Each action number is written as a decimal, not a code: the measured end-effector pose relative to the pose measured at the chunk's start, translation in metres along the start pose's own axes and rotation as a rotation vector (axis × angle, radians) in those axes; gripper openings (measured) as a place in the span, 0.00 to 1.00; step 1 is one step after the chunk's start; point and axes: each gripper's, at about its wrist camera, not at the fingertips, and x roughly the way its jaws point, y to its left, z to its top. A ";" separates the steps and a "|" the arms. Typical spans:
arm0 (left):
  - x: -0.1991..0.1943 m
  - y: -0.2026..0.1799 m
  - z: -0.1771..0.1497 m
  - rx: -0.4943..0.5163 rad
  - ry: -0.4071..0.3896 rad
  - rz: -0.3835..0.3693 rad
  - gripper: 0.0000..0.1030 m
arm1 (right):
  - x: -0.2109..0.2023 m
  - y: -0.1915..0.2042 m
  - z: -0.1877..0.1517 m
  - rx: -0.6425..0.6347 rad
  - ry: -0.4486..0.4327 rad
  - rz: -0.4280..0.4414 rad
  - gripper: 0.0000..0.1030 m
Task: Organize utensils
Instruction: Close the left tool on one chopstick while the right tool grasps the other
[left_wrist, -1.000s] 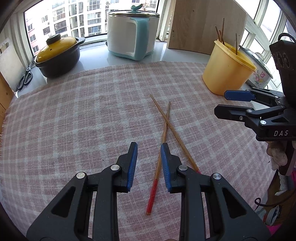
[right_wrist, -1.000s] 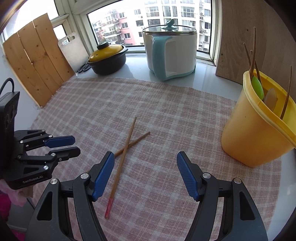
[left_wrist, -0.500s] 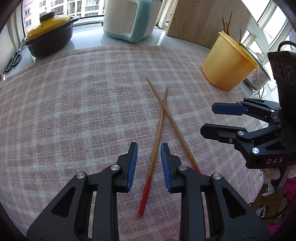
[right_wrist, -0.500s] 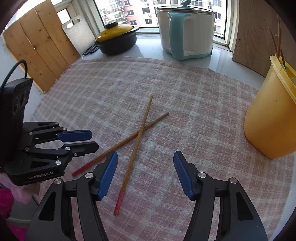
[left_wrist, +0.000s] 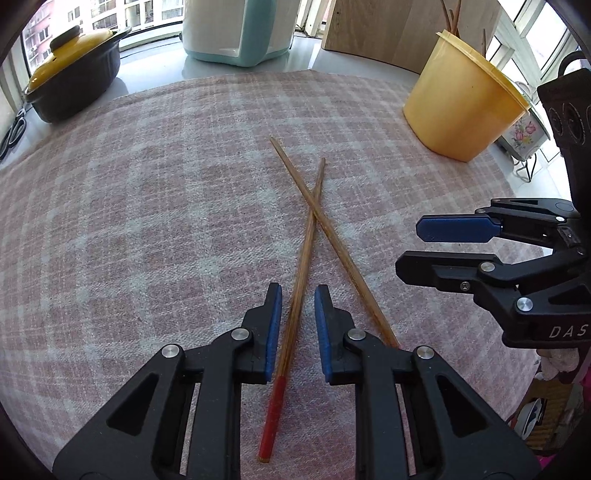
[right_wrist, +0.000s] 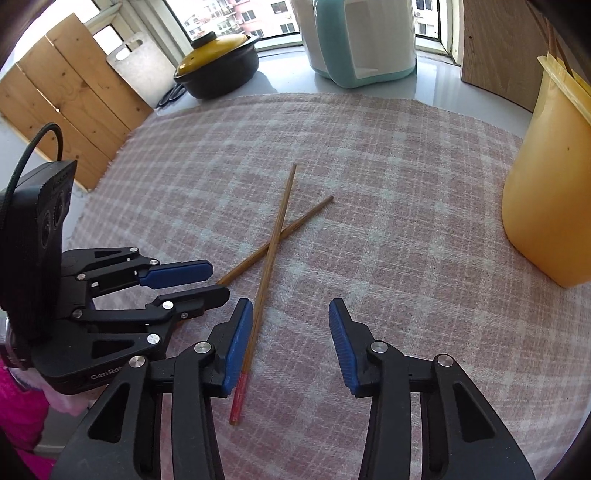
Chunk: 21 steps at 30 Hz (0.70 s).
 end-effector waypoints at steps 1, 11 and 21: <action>0.002 0.001 0.000 -0.002 0.001 0.007 0.14 | 0.001 0.000 0.001 0.001 0.001 0.001 0.39; -0.001 0.014 0.000 -0.055 -0.022 0.008 0.08 | 0.025 0.005 0.016 0.010 0.045 0.020 0.32; -0.012 0.031 -0.006 -0.075 -0.038 0.055 0.05 | 0.052 0.029 0.035 -0.051 0.090 -0.017 0.28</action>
